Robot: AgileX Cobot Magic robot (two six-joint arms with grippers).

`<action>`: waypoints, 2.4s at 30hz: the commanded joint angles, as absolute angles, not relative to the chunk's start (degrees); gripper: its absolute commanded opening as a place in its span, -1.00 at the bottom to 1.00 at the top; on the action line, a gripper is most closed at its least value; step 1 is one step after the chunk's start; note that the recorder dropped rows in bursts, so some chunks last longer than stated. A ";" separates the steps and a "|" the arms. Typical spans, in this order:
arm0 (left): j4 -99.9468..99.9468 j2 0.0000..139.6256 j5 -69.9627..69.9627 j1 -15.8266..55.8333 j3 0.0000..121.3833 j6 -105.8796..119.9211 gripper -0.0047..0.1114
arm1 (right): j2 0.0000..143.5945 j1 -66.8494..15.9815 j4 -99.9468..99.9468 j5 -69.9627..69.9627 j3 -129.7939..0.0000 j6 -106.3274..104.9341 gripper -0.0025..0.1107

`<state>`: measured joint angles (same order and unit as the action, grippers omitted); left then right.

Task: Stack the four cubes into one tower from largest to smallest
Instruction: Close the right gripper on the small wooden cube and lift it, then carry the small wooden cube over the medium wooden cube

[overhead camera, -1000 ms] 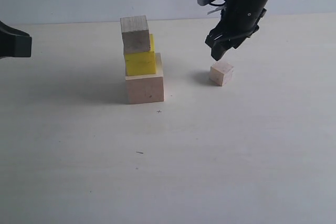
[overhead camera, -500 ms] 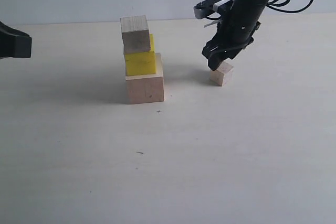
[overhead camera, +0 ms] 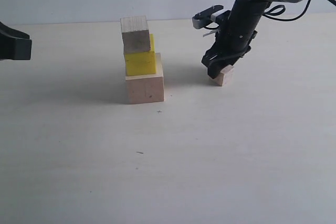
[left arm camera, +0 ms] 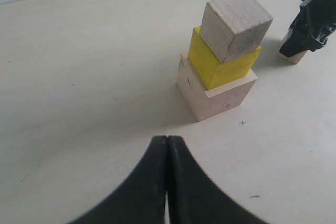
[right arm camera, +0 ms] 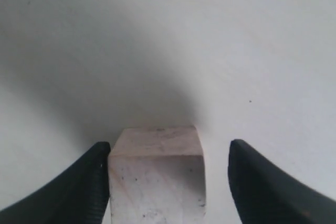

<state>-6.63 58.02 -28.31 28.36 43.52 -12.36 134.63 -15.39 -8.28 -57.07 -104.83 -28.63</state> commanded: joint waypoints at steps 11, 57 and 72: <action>-6.91 58.06 -28.15 28.65 43.13 -11.98 -0.92 | 134.86 -15.26 -7.96 -58.11 -105.09 -30.44 -0.15; -7.54 58.06 -31.49 28.65 43.13 -11.99 -0.92 | 119.97 -9.99 -93.08 -69.96 -88.38 -117.04 -0.96; -7.54 58.06 -31.14 28.65 43.13 -11.99 -0.92 | 119.97 -14.67 -94.35 -69.96 -88.38 -119.87 -0.96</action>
<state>-7.11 58.02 -31.62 28.36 43.52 -12.25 120.19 -14.59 -93.53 -69.53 -88.44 -119.93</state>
